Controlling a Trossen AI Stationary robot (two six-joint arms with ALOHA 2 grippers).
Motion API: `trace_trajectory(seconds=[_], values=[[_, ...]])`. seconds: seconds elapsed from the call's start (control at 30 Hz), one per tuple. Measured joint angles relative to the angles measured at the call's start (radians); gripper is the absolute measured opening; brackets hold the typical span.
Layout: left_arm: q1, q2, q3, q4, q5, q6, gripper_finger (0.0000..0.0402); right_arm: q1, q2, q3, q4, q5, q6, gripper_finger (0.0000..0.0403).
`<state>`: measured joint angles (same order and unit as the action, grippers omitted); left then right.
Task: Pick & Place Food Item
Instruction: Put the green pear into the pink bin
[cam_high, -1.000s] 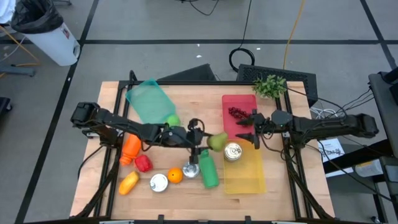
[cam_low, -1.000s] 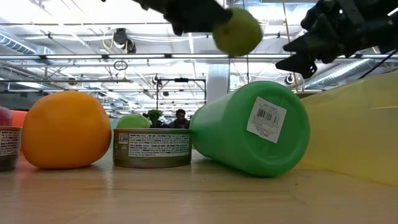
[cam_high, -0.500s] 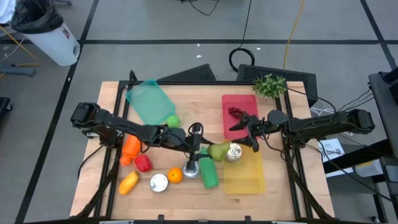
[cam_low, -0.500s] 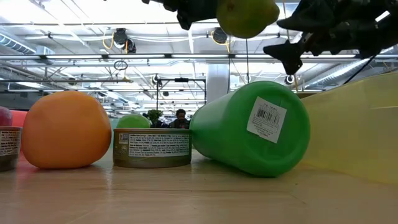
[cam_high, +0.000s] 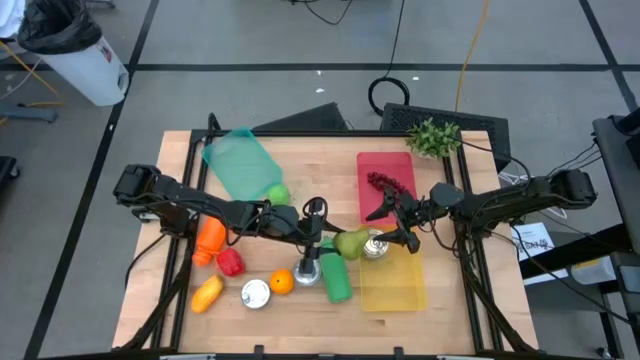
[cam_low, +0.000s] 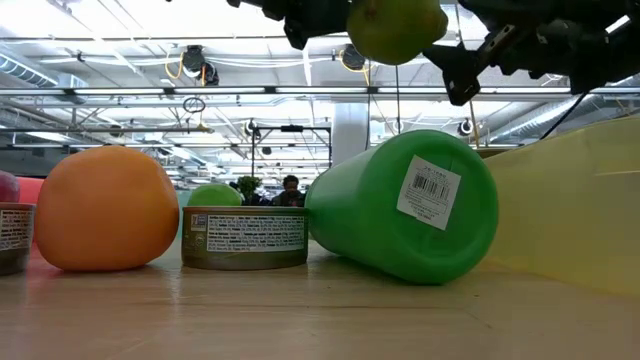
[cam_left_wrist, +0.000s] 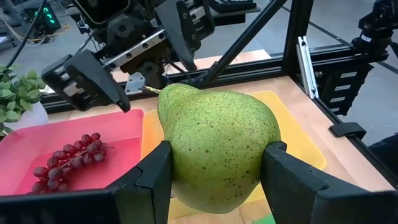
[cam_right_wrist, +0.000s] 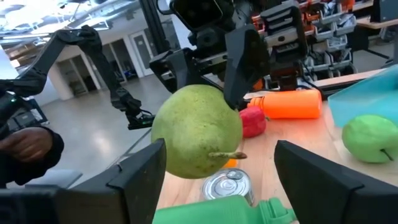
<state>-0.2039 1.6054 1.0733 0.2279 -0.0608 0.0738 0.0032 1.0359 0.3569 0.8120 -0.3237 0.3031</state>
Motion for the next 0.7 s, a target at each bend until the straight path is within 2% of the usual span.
trace_trajectory(seconds=[0.17,0.7], values=[[0.0,0.0,0.0,0.0,0.0,-0.001,0.0189,0.001,0.0,0.0,0.0,0.0,0.0,0.0256],[0.0,0.0,0.0,0.001,0.0,-0.003,0.0191,0.001,0.0,0.0,-0.011,0.004,0.0,0.0131]])
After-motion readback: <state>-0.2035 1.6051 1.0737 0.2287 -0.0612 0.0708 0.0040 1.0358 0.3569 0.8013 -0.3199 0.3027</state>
